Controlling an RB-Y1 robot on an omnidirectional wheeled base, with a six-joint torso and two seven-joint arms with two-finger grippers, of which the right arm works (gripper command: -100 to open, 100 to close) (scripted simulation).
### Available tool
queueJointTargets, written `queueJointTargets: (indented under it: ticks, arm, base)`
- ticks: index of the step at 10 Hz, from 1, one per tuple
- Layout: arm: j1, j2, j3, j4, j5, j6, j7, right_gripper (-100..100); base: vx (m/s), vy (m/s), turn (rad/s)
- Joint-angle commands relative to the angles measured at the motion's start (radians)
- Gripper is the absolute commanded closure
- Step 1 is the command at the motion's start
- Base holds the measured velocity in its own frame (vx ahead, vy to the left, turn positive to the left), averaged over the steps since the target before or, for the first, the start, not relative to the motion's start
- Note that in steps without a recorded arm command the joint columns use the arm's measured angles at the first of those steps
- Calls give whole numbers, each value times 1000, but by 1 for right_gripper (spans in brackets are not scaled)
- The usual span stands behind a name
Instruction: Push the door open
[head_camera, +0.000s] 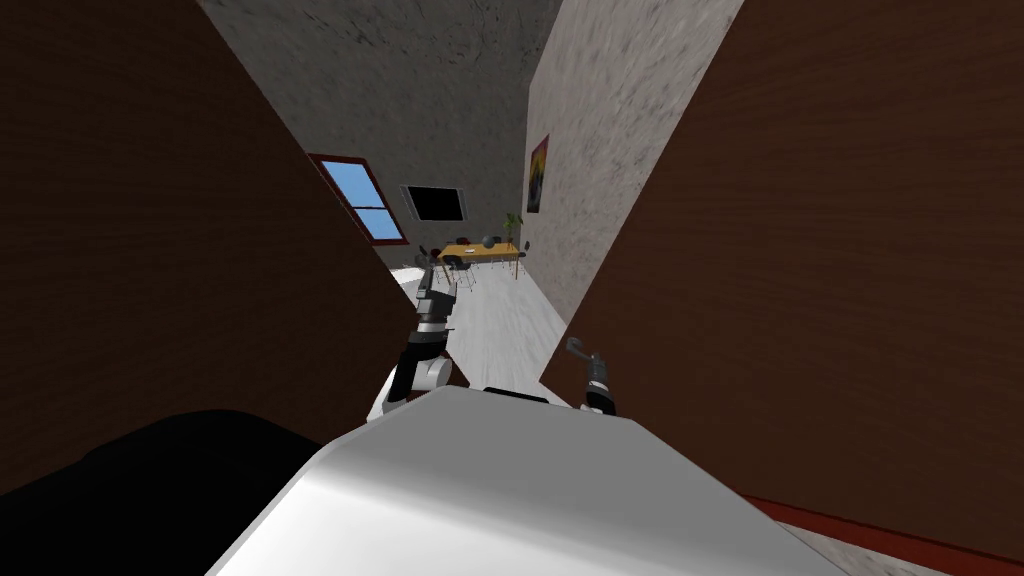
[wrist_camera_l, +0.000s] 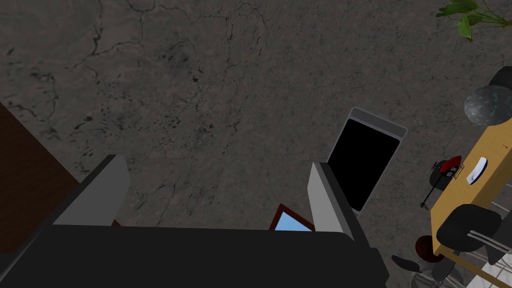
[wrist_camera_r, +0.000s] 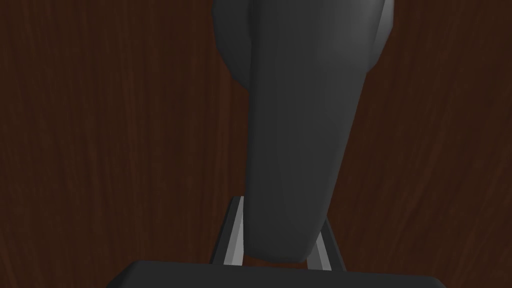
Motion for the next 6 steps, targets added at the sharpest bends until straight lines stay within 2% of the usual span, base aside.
queueJointTargets:
  ticks: [1, 4, 6]
  arm:
    - [-13, -28, -25, 21, -11, -30, -5, 100]
    - [-15, -23, -53, 20, -27, -30, 4, 100]
    - [-15, -23, -53, 20, -27, -30, 4, 100]
  base:
    - [90, -4, -21]
    - [119, 9, -43]
    - [82, -2, -20]
